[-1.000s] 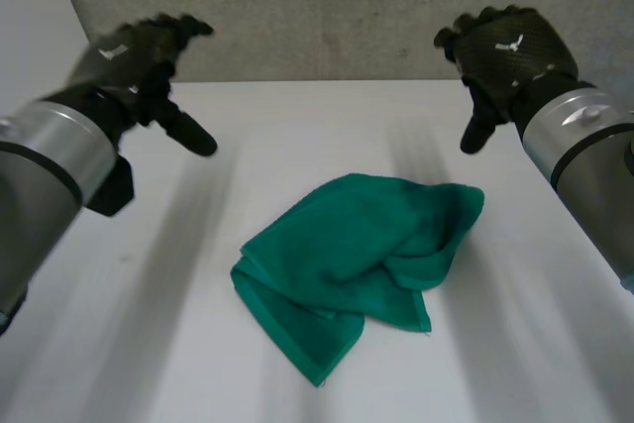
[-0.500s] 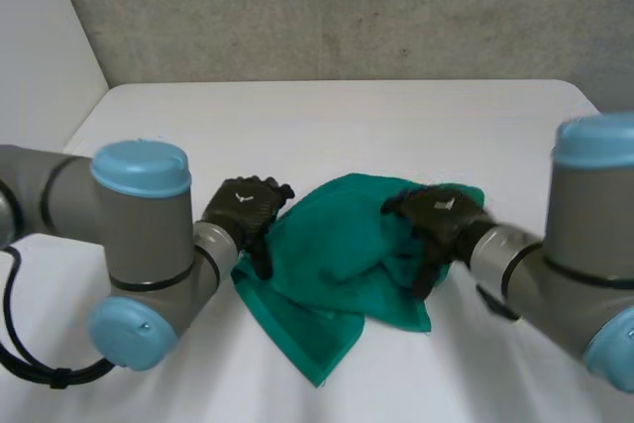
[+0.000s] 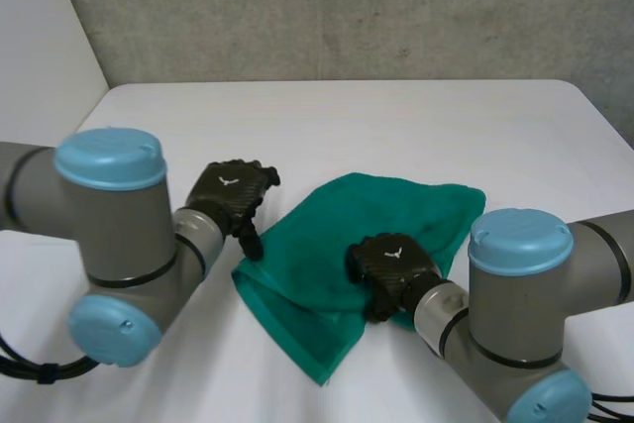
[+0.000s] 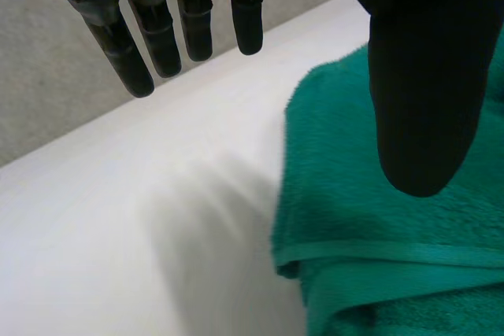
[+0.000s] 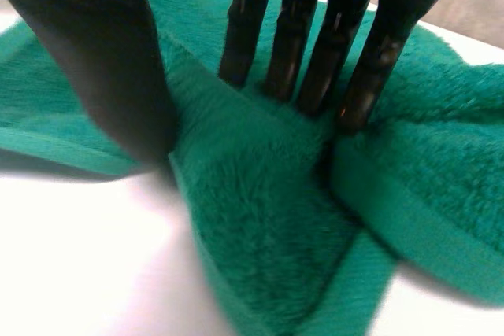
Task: Fold the towel.
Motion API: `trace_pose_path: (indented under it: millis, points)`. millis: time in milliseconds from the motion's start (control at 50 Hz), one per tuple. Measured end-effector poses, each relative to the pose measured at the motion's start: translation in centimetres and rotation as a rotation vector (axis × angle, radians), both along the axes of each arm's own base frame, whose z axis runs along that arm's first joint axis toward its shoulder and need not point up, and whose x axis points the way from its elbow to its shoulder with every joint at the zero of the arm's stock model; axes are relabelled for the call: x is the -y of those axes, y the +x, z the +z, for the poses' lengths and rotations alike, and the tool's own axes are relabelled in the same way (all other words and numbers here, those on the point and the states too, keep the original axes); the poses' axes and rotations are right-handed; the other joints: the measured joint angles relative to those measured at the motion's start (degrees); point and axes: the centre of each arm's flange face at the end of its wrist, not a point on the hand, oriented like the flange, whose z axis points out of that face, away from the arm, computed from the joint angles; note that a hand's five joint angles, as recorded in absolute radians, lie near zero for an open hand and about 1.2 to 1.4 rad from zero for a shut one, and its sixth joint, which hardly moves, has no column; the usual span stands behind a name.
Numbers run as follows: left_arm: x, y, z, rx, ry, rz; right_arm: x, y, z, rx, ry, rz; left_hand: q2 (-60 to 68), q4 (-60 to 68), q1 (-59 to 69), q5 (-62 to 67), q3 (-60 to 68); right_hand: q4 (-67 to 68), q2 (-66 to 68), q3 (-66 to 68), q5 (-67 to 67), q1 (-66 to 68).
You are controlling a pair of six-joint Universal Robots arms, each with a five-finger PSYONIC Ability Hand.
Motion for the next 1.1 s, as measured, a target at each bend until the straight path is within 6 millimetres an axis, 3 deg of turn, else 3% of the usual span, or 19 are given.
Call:
trace_pose_path:
  millis: [20, 100, 180, 320, 520, 760, 820, 880, 940, 980, 1000, 1040, 1060, 1100]
  points:
    - [-0.1, 0.2, 0.3, -0.003, -0.002, 0.004, 0.3, 0.0, 0.0, -0.001, -0.01, -0.011, -0.5, -0.4, -0.4, -0.5, -0.5, 8.5, 7.6, 8.1, 8.5, 6.1]
    - [-0.8, 1.2, 1.0, -0.015, -0.002, 0.021, 1.5, 0.2, 0.4, 0.009, -0.063, -0.046, -1.2, -1.0, -1.1, -1.2, -1.2, 19.5, 18.1, 19.1, 19.2, 14.7]
    - [-1.3, 2.1, 1.2, -0.035, 0.015, 0.044, 2.5, 0.4, 1.7, 0.028, -0.125, -0.057, -3.0, -2.7, -2.9, -3.1, -3.0, 20.5, 18.3, 19.9, 19.6, 14.7]
    - [-1.3, 3.9, 1.1, -0.159, 0.109, 0.151, 3.1, 0.6, 8.0, 0.084, -0.315, -0.044, -4.5, -4.1, -4.1, -4.3, -4.0, 20.6, 18.3, 19.9, 19.6, 14.7]
    - [-0.8, 5.1, 0.5, -0.35, 0.285, 0.282, 1.6, -0.2, 17.1, 0.09, -0.526, -0.016, -4.8, -4.3, -4.6, -4.5, -4.0, 20.6, 18.3, 19.9, 20.0, 14.7]
    - [-1.9, 3.6, -1.2, -0.437, 0.451, 0.246, 0.3, -0.9, 22.6, 0.079, -0.717, -0.004, -4.8, -4.3, -4.6, -4.5, -4.0, 20.6, 18.3, 19.9, 20.0, 14.7]
    - [-1.9, 2.8, -2.0, -0.441, 0.475, 0.232, -0.6, -1.2, 24.7, 0.093, -0.795, 0.017, -4.8, -4.3, -4.6, -4.4, -4.0, 20.6, 18.3, 19.9, 20.0, 14.7]
    - [-1.5, 2.1, -2.4, -0.438, 0.48, 0.222, -1.4, -1.5, 25.5, 0.107, -0.819, 0.044, -2.7, -2.3, -2.2, -2.2, -2.5, 20.6, 18.3, 19.9, 20.0, 14.7]
    - [-1.4, 1.2, -2.8, -0.433, 0.487, 0.201, -1.7, -1.7, 25.5, 0.11, -0.82, 0.059, 13.2, 13.6, 15.4, 13.5, 13.0, 20.6, 18.3, 19.9, 20.0, 14.7]
    - [-1.4, 0.9, -2.9, -0.432, 0.488, 0.193, -1.7, -1.9, 25.4, 0.108, -0.818, 0.058, 13.2, 13.6, 15.4, 13.5, 13.0, 20.6, 18.3, 19.9, 20.0, 14.7]
    - [-1.5, 0.1, -3.0, -0.433, 0.49, 0.164, -1.2, -2.3, 25.0, 0.097, -0.808, 0.046, 37.4, 37.9, 41.8, 37.4, 37.2, 20.6, 18.3, 19.9, 20.0, 14.7]
    - [-1.5, -0.5, -2.9, -0.437, 0.485, 0.143, -0.6, -2.6, 24.7, 0.085, -0.798, 0.028, 37.4, 37.9, 41.8, 37.4, 37.2, 20.6, 18.3, 19.9, 20.0, 14.7]
    - [-1.3, -1.1, -2.6, -0.443, 0.475, 0.122, 0.1, -2.9, 24.4, 0.074, -0.789, 0.011, 48.2, 48.5, 47.4, 46.7, 47.5, 20.6, 18.3, 19.9, 20.0, 14.7]
    - [-1.1, -1.5, -2.2, -0.451, 0.46, 0.108, 1.1, -3.2, 24.0, 0.06, -0.778, -0.013, 49.9, 50.4, 47.4, 46.9, 49.5, 20.6, 18.3, 19.9, 20.0, 14.7]
